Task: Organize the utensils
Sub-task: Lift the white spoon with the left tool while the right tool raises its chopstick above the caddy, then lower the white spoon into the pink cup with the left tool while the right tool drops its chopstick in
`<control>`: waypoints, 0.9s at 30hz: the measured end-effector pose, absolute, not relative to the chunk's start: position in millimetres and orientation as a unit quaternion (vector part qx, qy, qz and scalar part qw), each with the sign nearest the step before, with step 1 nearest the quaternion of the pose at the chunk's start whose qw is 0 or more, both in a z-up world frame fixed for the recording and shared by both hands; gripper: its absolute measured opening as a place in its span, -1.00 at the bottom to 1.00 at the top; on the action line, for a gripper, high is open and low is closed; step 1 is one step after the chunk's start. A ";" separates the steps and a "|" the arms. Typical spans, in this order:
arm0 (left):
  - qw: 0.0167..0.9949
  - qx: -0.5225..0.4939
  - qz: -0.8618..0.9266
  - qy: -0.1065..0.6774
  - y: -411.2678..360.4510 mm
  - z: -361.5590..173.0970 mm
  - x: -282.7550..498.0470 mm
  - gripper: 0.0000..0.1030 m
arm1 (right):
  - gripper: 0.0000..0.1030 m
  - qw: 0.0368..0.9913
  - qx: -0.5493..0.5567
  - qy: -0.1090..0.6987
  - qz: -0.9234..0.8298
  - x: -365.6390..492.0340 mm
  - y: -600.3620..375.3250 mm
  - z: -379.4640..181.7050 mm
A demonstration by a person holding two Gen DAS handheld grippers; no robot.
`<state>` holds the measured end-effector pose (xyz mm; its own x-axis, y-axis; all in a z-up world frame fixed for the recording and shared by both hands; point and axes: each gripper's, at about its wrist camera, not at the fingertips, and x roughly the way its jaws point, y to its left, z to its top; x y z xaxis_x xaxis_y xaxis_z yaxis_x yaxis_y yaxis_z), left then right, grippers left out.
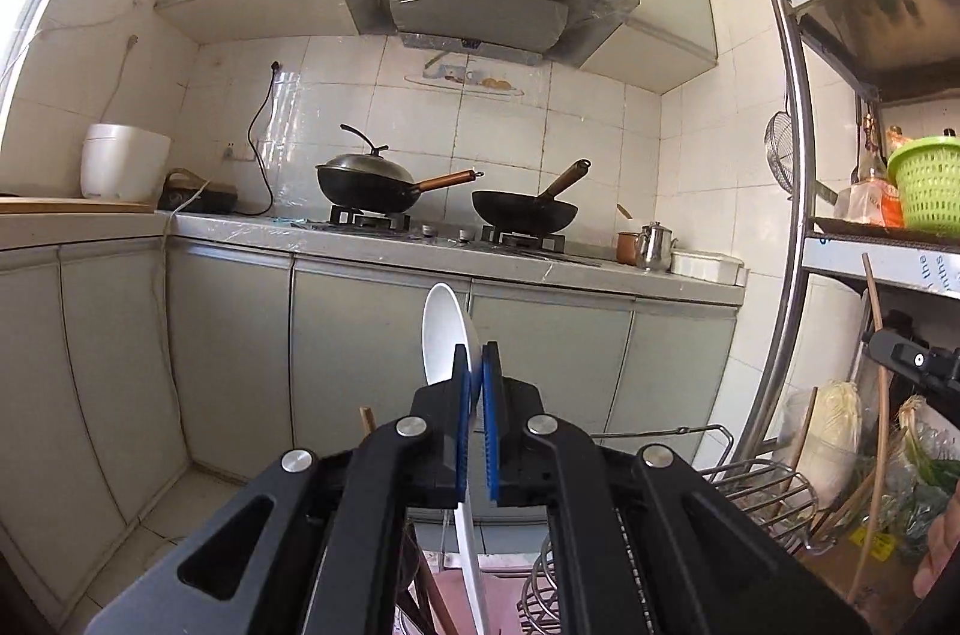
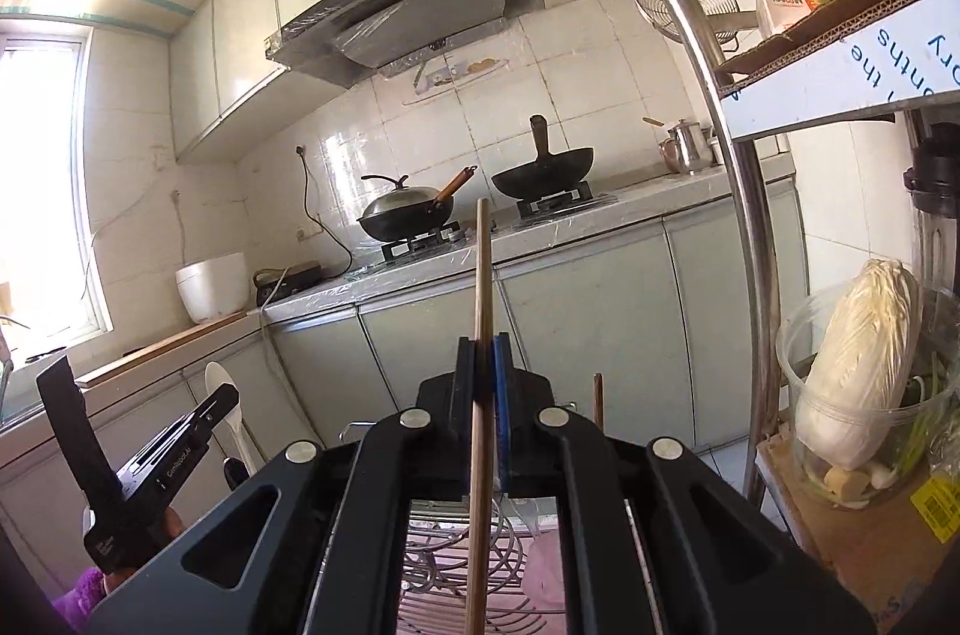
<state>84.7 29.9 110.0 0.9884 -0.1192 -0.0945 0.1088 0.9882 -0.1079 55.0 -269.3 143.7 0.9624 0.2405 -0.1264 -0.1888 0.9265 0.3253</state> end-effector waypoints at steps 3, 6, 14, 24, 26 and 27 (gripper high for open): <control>0.996 -0.048 -0.057 0.047 28.0 99.1 89.1 -0.93 | -0.87 0.979 0.156 0.077 0.107 58.9 -269.6 141.0; 0.997 -0.040 -0.051 0.042 27.4 87.7 90.3 -0.93 | -0.87 0.981 0.149 0.067 0.105 61.4 -269.1 142.9; 0.996 -0.028 -0.054 0.063 27.4 60.3 86.4 -0.93 | -0.87 0.990 0.110 0.013 0.085 60.1 -262.4 157.1; 0.994 -0.032 -0.054 0.088 35.2 35.3 85.3 -0.93 | -0.87 0.995 0.064 -0.043 0.066 70.4 -252.7 156.3; 0.994 -0.035 -0.056 0.091 35.8 32.2 85.5 -0.93 | -0.87 0.996 0.051 -0.047 0.061 72.4 -248.7 151.7; 0.993 -0.036 -0.057 0.093 36.6 30.5 85.8 -0.93 | -0.87 0.996 0.046 -0.047 0.060 73.1 -247.6 148.8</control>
<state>85.8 36.6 30.5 0.9763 -0.1201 -0.1801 0.1066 0.9908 -0.0830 73.1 -247.6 148.8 0.9883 0.1154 0.1001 -0.1242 0.9885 0.0868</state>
